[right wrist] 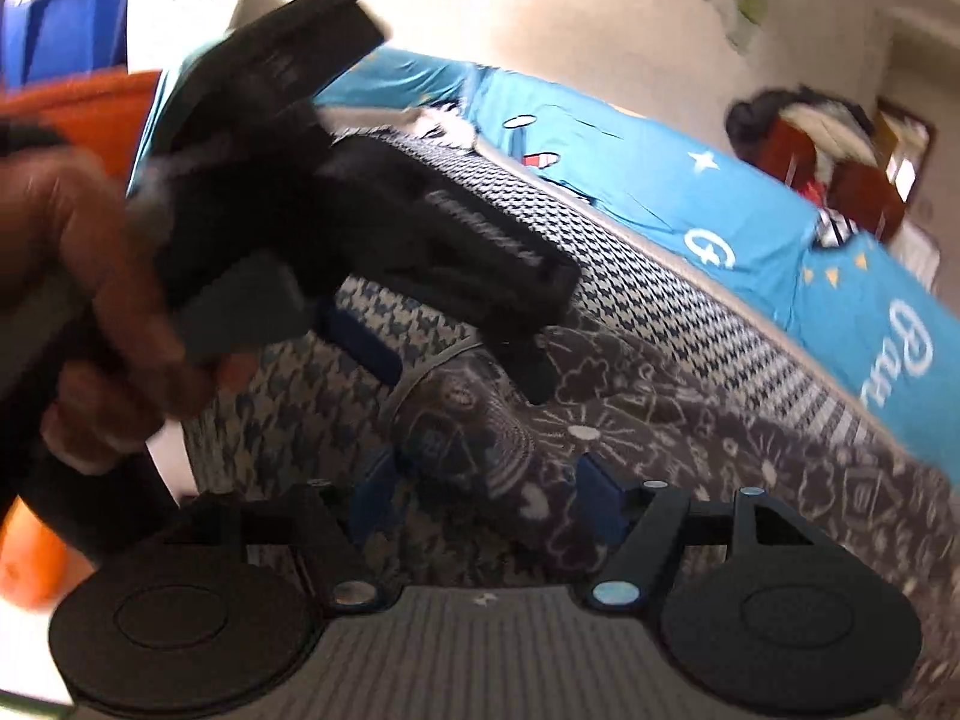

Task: Fold clothes

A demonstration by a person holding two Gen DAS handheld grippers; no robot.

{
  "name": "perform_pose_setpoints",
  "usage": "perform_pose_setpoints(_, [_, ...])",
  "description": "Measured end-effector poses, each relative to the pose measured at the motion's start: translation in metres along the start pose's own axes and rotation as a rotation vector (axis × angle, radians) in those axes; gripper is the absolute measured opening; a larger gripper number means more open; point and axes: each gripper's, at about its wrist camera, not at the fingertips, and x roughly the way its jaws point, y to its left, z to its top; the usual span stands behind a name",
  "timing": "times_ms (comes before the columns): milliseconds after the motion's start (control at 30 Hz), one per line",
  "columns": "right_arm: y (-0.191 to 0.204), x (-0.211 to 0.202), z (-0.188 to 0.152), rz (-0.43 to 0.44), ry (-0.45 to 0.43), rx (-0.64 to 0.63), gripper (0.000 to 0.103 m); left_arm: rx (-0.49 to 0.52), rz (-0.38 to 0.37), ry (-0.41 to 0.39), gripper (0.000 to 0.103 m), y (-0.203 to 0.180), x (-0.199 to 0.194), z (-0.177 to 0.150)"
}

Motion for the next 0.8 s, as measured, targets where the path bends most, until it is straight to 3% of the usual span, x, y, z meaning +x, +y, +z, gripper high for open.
perform_pose_setpoints(133, [0.009,0.009,0.000,-0.026,0.013,-0.144,0.068,-0.023,0.002,0.030,0.103,-0.001,0.006,0.009])
perform_pose_setpoints(500, [0.007,0.035,-0.006,0.014,0.043,-0.244,0.067,-0.044,-0.021,0.114,0.103,-0.007,0.026,0.030])
perform_pose_setpoints(533, [0.003,0.037,-0.005,0.017,0.042,-0.226,0.065,-0.046,-0.026,0.116,0.103,-0.007,0.027,0.031])
perform_pose_setpoints(567, [0.000,0.038,-0.004,0.020,0.042,-0.207,0.056,-0.050,-0.034,0.118,0.103,-0.008,0.028,0.033])
perform_pose_setpoints(667, [-0.011,0.042,-0.001,0.028,0.034,-0.149,0.042,-0.069,-0.057,0.116,0.103,-0.007,0.027,0.038])
perform_pose_setpoints(800, [-0.031,0.028,0.000,0.040,-0.027,0.001,0.034,-0.097,-0.091,0.111,0.103,-0.006,0.025,0.046])
